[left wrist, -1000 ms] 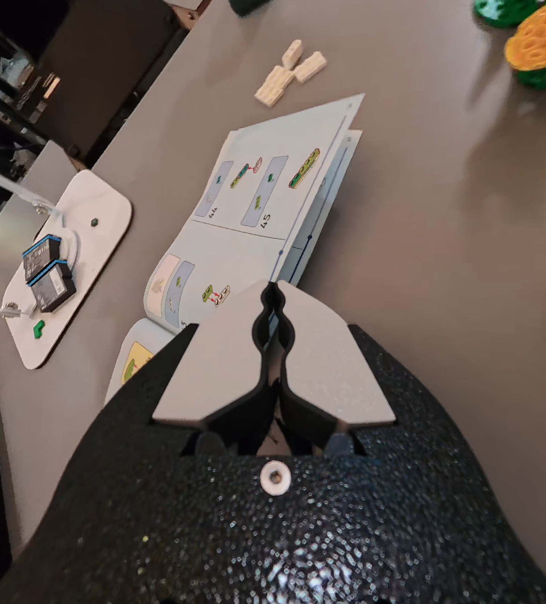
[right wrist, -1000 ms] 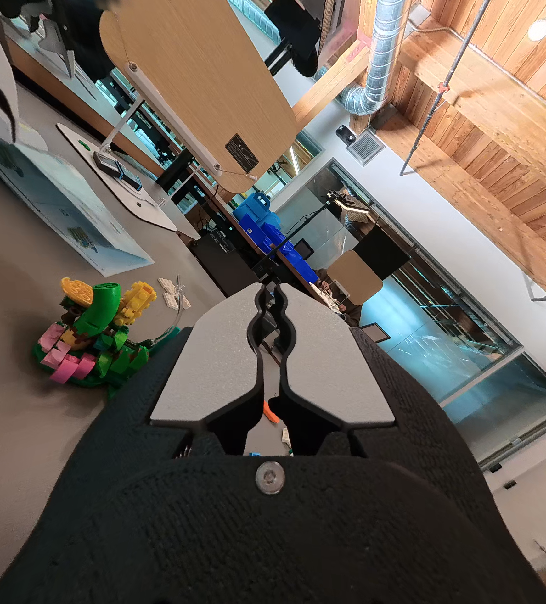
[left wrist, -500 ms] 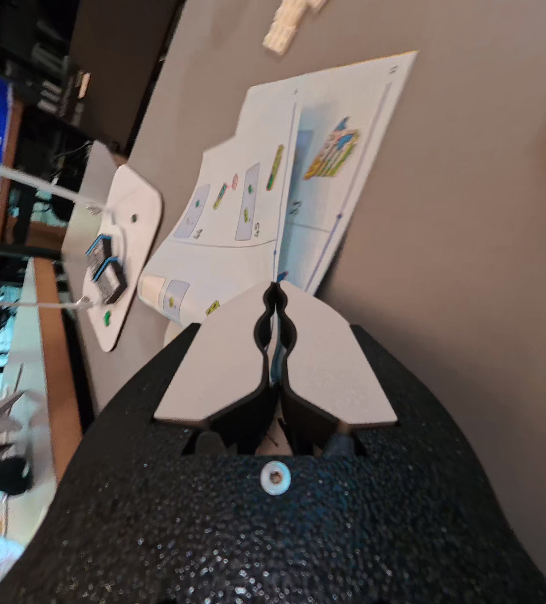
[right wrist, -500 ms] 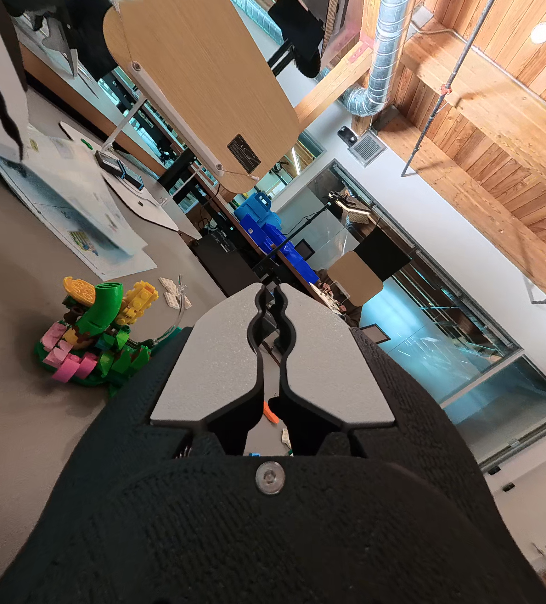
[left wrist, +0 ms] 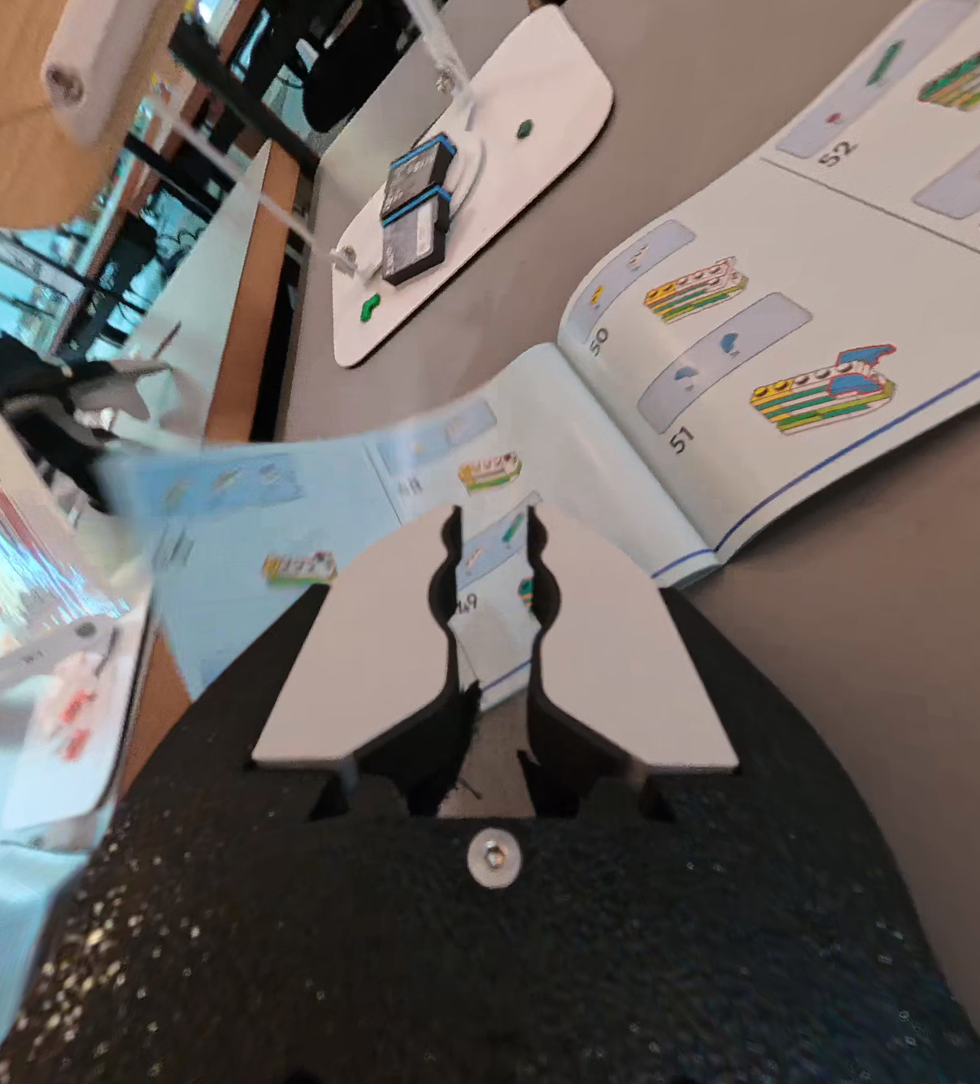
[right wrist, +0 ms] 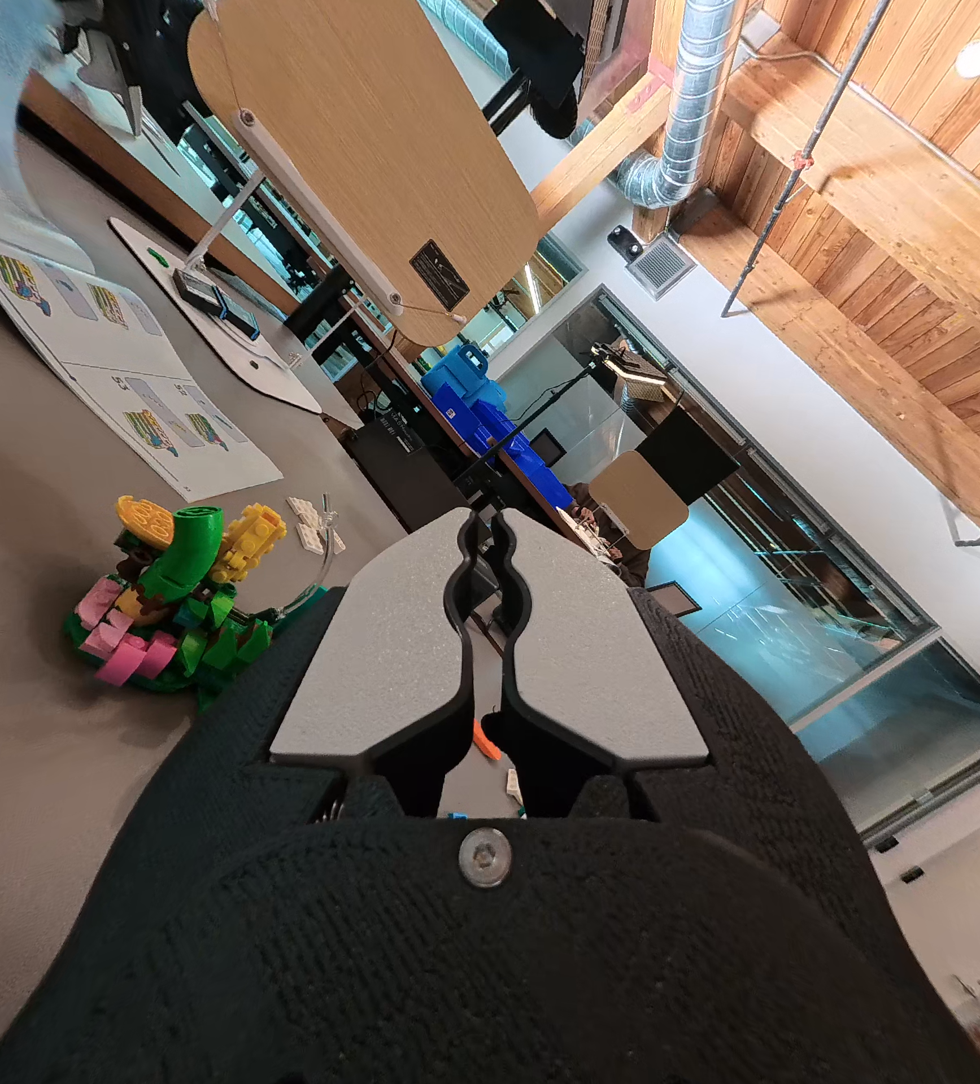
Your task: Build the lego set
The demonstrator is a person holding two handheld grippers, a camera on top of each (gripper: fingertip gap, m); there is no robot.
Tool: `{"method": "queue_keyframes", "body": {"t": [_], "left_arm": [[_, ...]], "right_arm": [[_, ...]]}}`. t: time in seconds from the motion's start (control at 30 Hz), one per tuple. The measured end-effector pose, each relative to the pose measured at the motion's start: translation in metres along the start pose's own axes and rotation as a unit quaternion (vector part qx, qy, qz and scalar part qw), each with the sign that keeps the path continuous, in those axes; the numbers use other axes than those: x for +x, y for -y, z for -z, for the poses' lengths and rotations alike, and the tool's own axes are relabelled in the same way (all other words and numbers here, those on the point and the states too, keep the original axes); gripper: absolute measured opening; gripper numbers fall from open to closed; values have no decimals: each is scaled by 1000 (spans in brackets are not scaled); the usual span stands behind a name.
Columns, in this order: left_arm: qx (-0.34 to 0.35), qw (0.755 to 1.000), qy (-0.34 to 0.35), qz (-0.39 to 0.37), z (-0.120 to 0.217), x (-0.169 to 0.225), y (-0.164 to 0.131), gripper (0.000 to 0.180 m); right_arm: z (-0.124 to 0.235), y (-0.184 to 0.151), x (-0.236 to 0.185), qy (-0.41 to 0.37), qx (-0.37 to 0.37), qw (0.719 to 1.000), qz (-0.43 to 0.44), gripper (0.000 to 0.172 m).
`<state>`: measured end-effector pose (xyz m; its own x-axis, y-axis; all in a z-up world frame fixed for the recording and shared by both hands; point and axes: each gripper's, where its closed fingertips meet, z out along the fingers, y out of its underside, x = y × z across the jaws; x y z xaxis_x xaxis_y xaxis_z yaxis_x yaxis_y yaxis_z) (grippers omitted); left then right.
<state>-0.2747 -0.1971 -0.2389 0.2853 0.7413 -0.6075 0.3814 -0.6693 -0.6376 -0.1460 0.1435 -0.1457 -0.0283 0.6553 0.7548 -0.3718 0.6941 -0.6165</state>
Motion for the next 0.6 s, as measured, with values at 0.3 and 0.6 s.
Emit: {"method": "queue_keyframes", "body": {"t": [0.3,0.6], "left_arm": [[14,990,-15,140,19,-16,-26,43],[-4,985,-119,121,-1,-7,-31,0]], "right_arm": [[1,1,-1,1,0,1000,-1,3],[1,1,-2,4,-1,1000,-1,3]]}}
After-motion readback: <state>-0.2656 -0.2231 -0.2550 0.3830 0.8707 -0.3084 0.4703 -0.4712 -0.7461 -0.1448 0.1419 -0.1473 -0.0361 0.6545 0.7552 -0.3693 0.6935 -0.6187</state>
